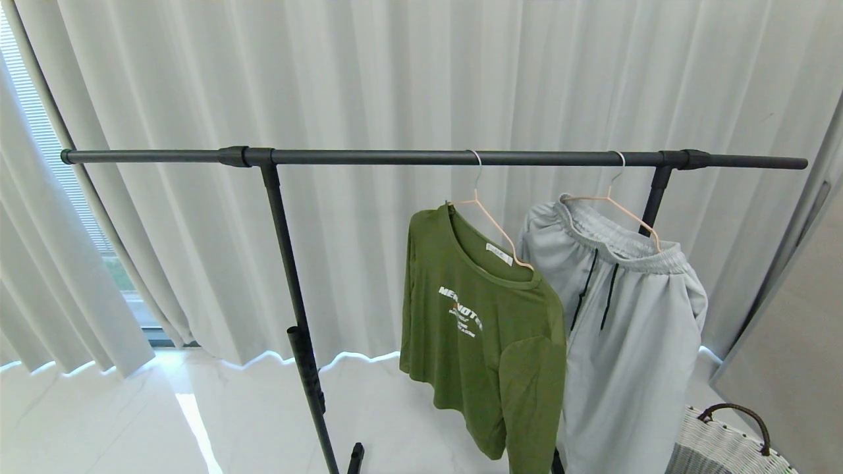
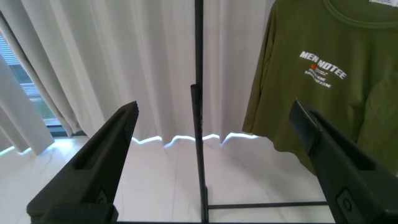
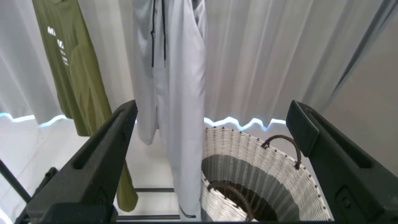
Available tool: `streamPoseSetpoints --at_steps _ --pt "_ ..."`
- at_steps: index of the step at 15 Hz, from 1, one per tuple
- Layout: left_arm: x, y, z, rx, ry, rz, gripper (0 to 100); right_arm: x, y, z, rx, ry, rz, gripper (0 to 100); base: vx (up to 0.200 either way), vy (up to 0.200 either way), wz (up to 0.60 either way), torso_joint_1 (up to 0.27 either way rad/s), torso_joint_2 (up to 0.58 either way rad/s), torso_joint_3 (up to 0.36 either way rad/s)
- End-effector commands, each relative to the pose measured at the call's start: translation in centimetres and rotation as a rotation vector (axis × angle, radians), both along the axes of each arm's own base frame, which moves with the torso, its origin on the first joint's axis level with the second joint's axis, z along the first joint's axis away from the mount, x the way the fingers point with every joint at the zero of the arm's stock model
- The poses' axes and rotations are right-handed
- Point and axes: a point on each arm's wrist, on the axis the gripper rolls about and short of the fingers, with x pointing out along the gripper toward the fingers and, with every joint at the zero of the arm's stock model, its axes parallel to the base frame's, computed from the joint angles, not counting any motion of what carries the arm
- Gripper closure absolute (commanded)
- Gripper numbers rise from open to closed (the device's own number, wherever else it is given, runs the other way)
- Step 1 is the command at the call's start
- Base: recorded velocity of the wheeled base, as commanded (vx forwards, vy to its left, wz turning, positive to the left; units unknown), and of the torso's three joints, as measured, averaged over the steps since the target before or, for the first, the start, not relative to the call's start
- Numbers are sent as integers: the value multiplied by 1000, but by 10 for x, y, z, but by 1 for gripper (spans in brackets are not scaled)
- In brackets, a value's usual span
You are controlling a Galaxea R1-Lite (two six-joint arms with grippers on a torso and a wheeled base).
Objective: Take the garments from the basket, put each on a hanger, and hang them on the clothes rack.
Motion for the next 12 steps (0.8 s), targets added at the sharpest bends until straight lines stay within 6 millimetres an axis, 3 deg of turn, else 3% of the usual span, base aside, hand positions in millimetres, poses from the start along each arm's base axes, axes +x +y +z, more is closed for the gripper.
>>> streamPoseSetpoints --at_steps 1,12 --pt "0 0 0 0 -1 0 0 0 0 0 -1 0 0 0 0 0 0 0 0 0" --pt "0 0 0 0 -1 0 0 0 0 0 -1 0 0 0 0 0 0 0 0 0"
